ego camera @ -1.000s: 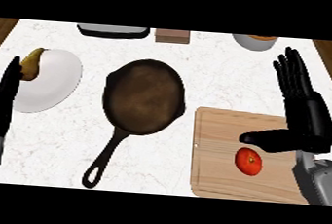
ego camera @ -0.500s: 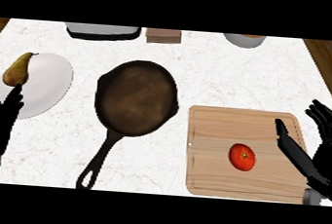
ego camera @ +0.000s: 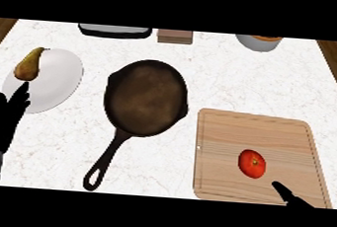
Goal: Pick the tomato from the cutting board and place it in the pan
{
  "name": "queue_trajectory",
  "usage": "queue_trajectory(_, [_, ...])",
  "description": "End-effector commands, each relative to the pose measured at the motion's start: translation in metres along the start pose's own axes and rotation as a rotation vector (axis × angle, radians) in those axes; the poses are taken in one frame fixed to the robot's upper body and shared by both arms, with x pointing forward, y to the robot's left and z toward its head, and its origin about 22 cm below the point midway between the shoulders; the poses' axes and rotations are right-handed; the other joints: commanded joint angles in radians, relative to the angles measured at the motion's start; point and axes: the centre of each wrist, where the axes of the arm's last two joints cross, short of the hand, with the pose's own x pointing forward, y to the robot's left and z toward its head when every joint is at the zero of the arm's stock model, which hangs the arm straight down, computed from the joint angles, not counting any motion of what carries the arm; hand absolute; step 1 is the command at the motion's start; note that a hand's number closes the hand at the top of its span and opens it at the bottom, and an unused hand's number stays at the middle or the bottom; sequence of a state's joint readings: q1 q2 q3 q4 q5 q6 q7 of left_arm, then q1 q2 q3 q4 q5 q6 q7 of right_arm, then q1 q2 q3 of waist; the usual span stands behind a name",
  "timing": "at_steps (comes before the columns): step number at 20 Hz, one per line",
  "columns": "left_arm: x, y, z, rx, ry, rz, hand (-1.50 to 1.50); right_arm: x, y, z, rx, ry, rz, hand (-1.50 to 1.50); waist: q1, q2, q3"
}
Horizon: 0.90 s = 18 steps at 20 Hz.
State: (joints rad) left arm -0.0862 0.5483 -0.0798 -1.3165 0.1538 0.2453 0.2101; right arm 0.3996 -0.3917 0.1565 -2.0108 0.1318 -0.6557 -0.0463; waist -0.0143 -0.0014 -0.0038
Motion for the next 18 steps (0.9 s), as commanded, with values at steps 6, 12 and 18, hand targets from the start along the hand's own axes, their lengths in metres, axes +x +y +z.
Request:
queue_trajectory(6, [0.015,-0.013,-0.001,-0.050,-0.050,0.004,0.00,0.024,-0.038,-0.026,0.264,0.226,0.496,-1.50,0.053,0.016,-0.007])
queue_trajectory(12, [0.016,-0.011,-0.007,-0.049,-0.020,0.005,0.00,0.073,-0.024,-0.038,0.398,0.358,0.709,-1.50,0.058,0.011,-0.004])
queue_trajectory(18, [0.019,-0.016,-0.013,-0.046,-0.033,-0.015,0.00,0.087,0.025,-0.037,0.541,0.462,0.829,-1.50,0.050,0.008,0.001])
